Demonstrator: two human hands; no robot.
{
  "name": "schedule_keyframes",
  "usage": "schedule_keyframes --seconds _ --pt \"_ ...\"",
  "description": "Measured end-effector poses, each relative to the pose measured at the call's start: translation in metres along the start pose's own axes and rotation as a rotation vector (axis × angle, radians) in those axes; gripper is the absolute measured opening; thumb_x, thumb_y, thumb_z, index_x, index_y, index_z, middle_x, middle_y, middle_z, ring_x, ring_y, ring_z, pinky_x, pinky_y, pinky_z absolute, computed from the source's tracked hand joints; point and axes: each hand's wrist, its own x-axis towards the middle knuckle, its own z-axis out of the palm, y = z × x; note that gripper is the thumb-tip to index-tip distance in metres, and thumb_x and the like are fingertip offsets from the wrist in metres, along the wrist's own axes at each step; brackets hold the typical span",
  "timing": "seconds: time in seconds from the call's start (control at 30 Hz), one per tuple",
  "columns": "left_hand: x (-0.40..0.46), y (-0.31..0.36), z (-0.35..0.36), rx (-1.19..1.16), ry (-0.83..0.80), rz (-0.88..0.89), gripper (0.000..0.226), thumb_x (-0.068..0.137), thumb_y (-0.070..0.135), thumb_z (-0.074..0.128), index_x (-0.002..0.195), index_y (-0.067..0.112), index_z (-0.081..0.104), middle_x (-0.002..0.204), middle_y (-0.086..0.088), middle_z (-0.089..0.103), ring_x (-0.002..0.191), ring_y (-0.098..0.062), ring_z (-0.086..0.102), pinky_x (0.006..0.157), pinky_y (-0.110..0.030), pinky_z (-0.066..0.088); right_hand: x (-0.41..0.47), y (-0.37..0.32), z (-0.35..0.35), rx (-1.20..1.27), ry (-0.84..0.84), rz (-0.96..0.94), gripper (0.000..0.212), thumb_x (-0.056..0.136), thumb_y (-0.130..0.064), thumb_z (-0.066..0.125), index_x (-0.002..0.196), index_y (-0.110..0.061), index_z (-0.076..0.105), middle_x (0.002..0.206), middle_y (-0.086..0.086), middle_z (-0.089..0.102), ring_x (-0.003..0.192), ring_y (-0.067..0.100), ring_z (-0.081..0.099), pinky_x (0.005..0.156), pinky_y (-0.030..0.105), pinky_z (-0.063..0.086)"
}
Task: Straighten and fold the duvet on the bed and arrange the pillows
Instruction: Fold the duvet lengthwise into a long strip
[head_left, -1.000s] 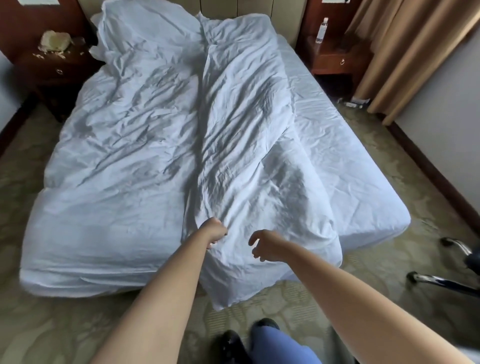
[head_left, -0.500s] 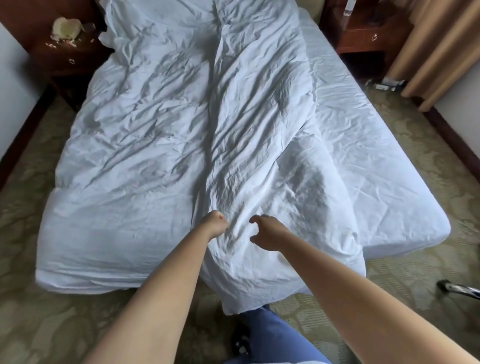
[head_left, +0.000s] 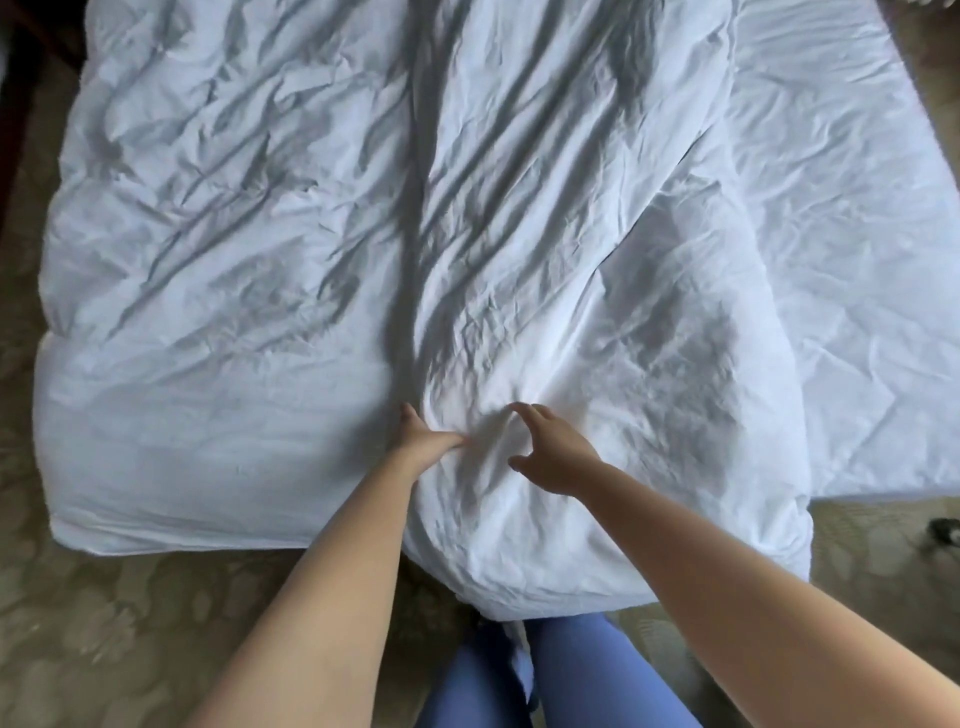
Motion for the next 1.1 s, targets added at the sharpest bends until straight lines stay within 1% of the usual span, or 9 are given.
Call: schedule_keyframes --seconds 0.13,0.23,0.37,0.5,0.63,0.73,0.83,1.0,1.1 --pt "-0.011 0.003 0.007 -0.042 -0.131 0.002 0.078 0.074 0.028 0.08 0.136 0.004 0.041 0.129 -0.005 0.049 0.121 -0.024 0.049 0.087 -0.027 0.04 -0.004 0.005 0.004 0.012 -0.027 0.017 0.078 0.084 -0.028 0.067 0.148 -0.024 0.022 0.153 -0.003 0.025 0.137 0.019 0.032 0.105 0.031 0.034" --pt "-0.034 0.006 0.015 -0.034 -0.252 0.083 0.057 0.072 0.016 0.079 0.123 0.007 0.056 0.115 0.0 0.059 0.104 -0.019 0.057 0.088 -0.026 0.045 -0.014 0.0 0.001 0.046 -0.11 0.059 0.097 0.08 -0.03 0.073 0.152 -0.019 0.009 0.158 -0.001 0.017 0.142 0.019 0.024 0.11 0.031 0.03" --pt "-0.065 -0.01 0.018 0.012 -0.343 0.136 0.063 0.07 0.012 0.079 0.124 0.007 0.049 0.122 -0.007 0.058 0.111 -0.025 0.058 0.092 -0.032 0.049 -0.044 0.0 0.002 -0.026 -0.241 0.113 0.106 0.076 -0.024 0.078 0.153 -0.015 0.005 0.156 0.003 0.017 0.139 0.023 0.029 0.103 0.032 0.041" --pt "-0.108 -0.029 0.002 -0.007 -0.381 0.18 0.07 0.062 0.019 0.076 0.123 0.006 0.043 0.118 -0.01 0.05 0.107 -0.024 0.052 0.087 -0.029 0.045 -0.094 -0.007 0.026 -0.211 -0.269 0.125 0.129 0.064 -0.038 0.085 0.151 -0.018 -0.008 0.159 0.003 0.002 0.145 0.026 0.014 0.114 0.044 0.027" --pt "-0.148 -0.033 -0.028 -0.249 -0.39 0.311 0.099 0.032 0.027 0.073 0.124 -0.002 0.048 0.117 -0.022 0.059 0.104 -0.031 0.062 0.093 -0.041 0.051 -0.143 -0.043 0.043 -0.255 0.014 0.096 0.141 0.061 -0.052 0.081 0.148 -0.016 -0.023 0.158 0.006 -0.017 0.147 0.025 -0.006 0.118 0.046 0.011" --pt "-0.186 -0.027 -0.05 -0.344 -0.36 0.455 0.097 0.033 0.028 0.073 0.121 -0.004 0.049 0.113 -0.022 0.059 0.102 -0.034 0.062 0.091 -0.043 0.051 -0.174 -0.066 0.044 -0.156 0.393 0.077 0.107 0.077 -0.036 0.068 0.152 -0.015 -0.005 0.154 0.012 0.019 0.142 0.028 0.022 0.11 0.041 0.027" --pt "-0.237 -0.024 -0.067 -0.402 -0.32 0.619 0.076 0.035 0.019 0.068 0.104 -0.004 0.046 0.094 -0.014 0.051 0.083 -0.023 0.057 0.071 -0.029 0.05 -0.206 -0.088 0.034 -0.195 0.75 0.06 0.048 0.088 -0.012 0.046 0.134 -0.016 0.034 0.113 0.013 0.06 0.106 0.033 0.056 0.076 0.036 0.041" --pt "-0.305 -0.011 -0.111 -0.645 -0.092 0.808 0.035 0.055 0.006 0.059 0.087 0.006 0.045 0.082 -0.013 0.049 0.068 -0.021 0.054 0.056 -0.024 0.044 -0.272 -0.151 -0.025 -0.18 0.982 -0.04 0.019 0.085 -0.007 0.044 0.104 -0.009 0.047 0.099 0.02 0.064 0.091 0.039 0.06 0.065 0.035 0.034" --pt "-0.318 -0.017 -0.136 -0.739 0.057 0.901 0.041 0.064 0.001 0.059 0.102 0.008 0.045 0.089 -0.007 0.051 0.071 -0.015 0.055 0.052 -0.019 0.046 -0.286 -0.181 -0.023 -0.107 1.01 -0.119 0.02 0.082 -0.004 0.043 0.101 -0.01 0.047 0.097 0.018 0.064 0.089 0.038 0.059 0.063 0.034 0.033"
